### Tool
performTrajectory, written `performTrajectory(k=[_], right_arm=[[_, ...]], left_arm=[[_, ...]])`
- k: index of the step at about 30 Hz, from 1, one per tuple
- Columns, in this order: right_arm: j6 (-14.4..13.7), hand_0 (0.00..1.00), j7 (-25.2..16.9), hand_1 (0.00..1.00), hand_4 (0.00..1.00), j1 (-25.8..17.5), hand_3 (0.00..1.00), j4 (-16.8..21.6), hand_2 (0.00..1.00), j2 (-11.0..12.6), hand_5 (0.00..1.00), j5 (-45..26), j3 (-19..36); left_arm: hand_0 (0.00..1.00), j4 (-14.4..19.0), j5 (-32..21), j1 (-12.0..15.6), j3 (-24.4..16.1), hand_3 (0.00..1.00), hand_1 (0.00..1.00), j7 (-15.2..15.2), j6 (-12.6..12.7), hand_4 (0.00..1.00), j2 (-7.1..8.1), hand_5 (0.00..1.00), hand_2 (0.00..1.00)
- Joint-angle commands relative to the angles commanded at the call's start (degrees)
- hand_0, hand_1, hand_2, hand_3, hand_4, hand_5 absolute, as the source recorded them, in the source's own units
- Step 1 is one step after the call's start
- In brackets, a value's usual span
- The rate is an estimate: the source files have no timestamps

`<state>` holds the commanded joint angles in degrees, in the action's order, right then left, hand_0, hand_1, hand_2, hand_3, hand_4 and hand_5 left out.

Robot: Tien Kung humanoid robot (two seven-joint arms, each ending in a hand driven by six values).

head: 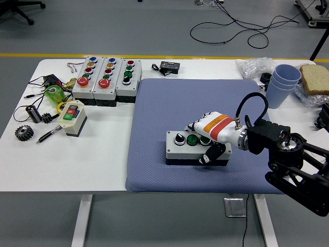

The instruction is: Pick up the button,place it on the desk,press the button,press the button

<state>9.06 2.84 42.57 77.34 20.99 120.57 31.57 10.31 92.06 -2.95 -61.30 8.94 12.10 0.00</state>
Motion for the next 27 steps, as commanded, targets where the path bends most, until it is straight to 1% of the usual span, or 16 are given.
performTrajectory(k=[4, 5, 10, 11, 13, 16, 18, 19, 20, 22, 23, 25, 26, 27], right_arm=[[-0.15, 0.919, 0.24, 0.748, 0.996, -0.35, 0.865, 1.02, 0.836, 0.11, 0.417, -0.92, 0.71], [-0.14, 0.935, 0.27, 0.784, 0.998, -0.37, 0.917, 1.11, 0.884, 0.11, 0.424, -1.01, 0.78], [0.47, 0.935, 0.54, 0.784, 0.998, -0.43, 0.917, 1.85, 0.884, -0.16, 0.424, -1.01, 1.09], [0.62, 0.938, 0.56, 0.805, 0.998, -0.53, 0.938, 2.18, 0.890, -0.16, 0.427, -1.01, 1.23], [0.70, 0.938, 0.56, 0.805, 0.998, -0.59, 0.938, 2.37, 0.890, -0.15, 0.427, -1.02, 1.31], [0.83, 0.938, 0.68, 0.805, 0.998, -1.19, 0.938, 4.26, 0.890, 0.23, 0.427, -2.08, 2.52], [-0.11, 0.923, 1.32, 0.800, 0.997, -1.87, 0.940, 6.30, 0.889, 0.32, 0.424, -2.84, 4.38], [-1.13, 0.923, 1.86, 0.800, 0.997, -2.43, 0.940, 7.60, 0.889, 0.41, 0.424, -2.83, 5.70], [-1.57, 0.923, 2.09, 0.800, 0.997, -2.65, 0.940, 8.14, 0.889, 0.46, 0.424, -2.81, 6.25], [-3.48, 0.923, 2.45, 0.800, 0.997, -3.71, 0.940, 9.88, 0.889, 0.97, 0.424, -2.67, 8.29], [-3.79, 0.680, 2.49, 0.453, 0.987, -3.86, 0.864, 10.14, 0.619, 1.04, 0.407, -2.65, 8.62], [-6.56, 0.680, 3.14, 0.453, 0.987, -5.16, 0.864, 11.85, 0.619, 2.01, 0.407, -2.02, 10.50], [-8.13, 0.680, 3.41, 0.453, 0.987, -6.25, 0.864, 13.10, 0.619, 2.93, 0.407, -1.42, 11.97], [-8.97, 0.680, 3.57, 0.453, 0.987, -6.84, 0.864, 13.80, 0.619, 3.44, 0.407, -1.31, 12.84]], left_arm=[[0.595, 0.00, -0.04, 0.00, 0.01, 0.546, 0.636, 0.00, -0.01, 0.346, 0.00, 0.692, 0.673], [0.596, 0.00, -0.05, 0.00, 0.01, 0.545, 0.635, 0.00, -0.01, 0.346, 0.00, 0.692, 0.673], [0.596, 0.00, 0.06, 0.03, -0.09, 0.545, 0.635, 0.03, -0.03, 0.346, 0.00, 0.692, 0.673], [0.595, 0.00, 0.04, 0.03, -0.07, 0.545, 0.635, 0.04, -0.03, 0.346, 0.00, 0.693, 0.672], [0.595, 0.00, 0.03, 0.02, -0.06, 0.545, 0.635, 0.04, -0.03, 0.346, 0.00, 0.693, 0.672], [0.595, 0.00, -0.31, 0.04, 0.14, 0.545, 0.635, -0.03, 0.00, 0.346, 0.00, 0.693, 0.672], [0.595, 0.00, -0.14, 0.07, 0.03, 0.545, 0.635, -0.01, -0.04, 0.347, 0.00, 0.695, 0.672], [0.595, 0.00, -0.03, 0.10, -0.04, 0.545, 0.635, 0.00, -0.06, 0.347, 0.00, 0.695, 0.672], [0.595, 0.00, 0.01, 0.11, -0.07, 0.545, 0.635, 0.00, -0.06, 0.347, 0.00, 0.695, 0.672], [0.595, 0.00, 0.18, 0.13, -0.25, 0.545, 0.635, 0.02, -0.06, 0.347, 0.00, 0.695, 0.672], [0.595, 0.00, 0.20, 0.14, -0.27, 0.545, 0.635, 0.02, -0.06, 0.346, 0.00, 0.695, 0.672], [0.595, 0.00, 0.43, 0.10, -0.43, 0.545, 0.635, 0.04, -0.08, 0.346, 0.00, 0.695, 0.672], [0.595, 0.00, 0.56, 0.14, -0.58, 0.545, 0.635, 0.04, -0.08, 0.346, 0.00, 0.695, 0.672], [0.595, 0.00, 0.64, 0.16, -0.65, 0.545, 0.635, 0.04, -0.08, 0.346, 0.00, 0.695, 0.672]])
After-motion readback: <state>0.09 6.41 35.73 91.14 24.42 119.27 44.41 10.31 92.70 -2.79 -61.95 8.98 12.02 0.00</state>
